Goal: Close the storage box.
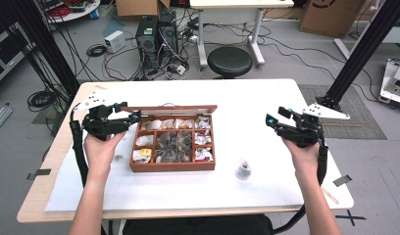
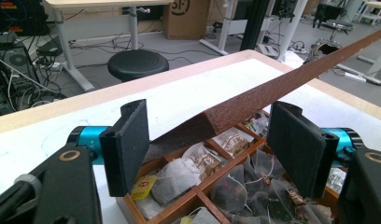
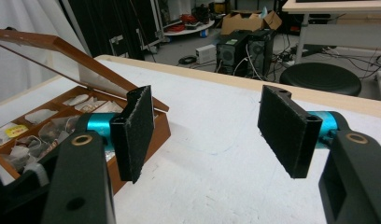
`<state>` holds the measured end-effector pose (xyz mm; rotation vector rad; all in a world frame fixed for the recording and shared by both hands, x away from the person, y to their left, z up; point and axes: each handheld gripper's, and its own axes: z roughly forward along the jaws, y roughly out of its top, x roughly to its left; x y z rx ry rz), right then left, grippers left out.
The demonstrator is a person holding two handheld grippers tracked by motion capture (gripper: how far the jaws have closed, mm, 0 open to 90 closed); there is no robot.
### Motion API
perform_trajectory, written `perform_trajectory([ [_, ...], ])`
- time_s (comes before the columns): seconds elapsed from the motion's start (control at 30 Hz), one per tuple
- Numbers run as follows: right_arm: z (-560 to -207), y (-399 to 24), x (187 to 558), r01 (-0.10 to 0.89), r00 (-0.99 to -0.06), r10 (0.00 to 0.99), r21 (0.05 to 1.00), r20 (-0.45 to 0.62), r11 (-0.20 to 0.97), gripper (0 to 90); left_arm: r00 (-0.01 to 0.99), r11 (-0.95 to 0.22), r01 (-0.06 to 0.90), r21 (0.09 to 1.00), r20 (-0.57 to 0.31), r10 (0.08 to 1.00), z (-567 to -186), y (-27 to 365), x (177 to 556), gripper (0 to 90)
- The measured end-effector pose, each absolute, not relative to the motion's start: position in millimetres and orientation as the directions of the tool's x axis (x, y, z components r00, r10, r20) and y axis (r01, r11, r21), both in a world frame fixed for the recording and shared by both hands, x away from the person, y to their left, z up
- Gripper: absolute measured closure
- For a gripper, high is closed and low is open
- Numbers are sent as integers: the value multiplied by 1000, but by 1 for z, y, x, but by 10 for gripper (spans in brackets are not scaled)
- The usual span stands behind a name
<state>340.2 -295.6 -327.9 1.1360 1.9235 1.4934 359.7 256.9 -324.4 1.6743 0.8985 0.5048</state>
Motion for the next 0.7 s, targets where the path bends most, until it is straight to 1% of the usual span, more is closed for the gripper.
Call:
perform_trajectory([
  [0.27, -329, -294, 341, 334, -558, 819, 940, 134, 73, 370, 634, -126, 295, 947, -96, 767, -326, 258, 357, 299],
  [0.37, -329, -295, 342, 331, -558, 819, 941, 132, 74, 370, 644, -141, 304, 942, -94, 759, -326, 259, 357, 271],
  [0.5, -329, -296, 342, 333, -556, 821, 940, 133, 73, 370, 661, -176, 318, 932, -85, 746, -325, 260, 356, 271],
  [0.6, -328, -295, 342, 331, -557, 820, 941, 133, 73, 370, 656, -215, 327, 920, -58, 752, -322, 259, 354, 271],
  [0.7, -328, -295, 342, 330, -556, 821, 941, 132, 71, 370, 639, -226, 345, 911, -52, 767, -321, 257, 351, 271],
])
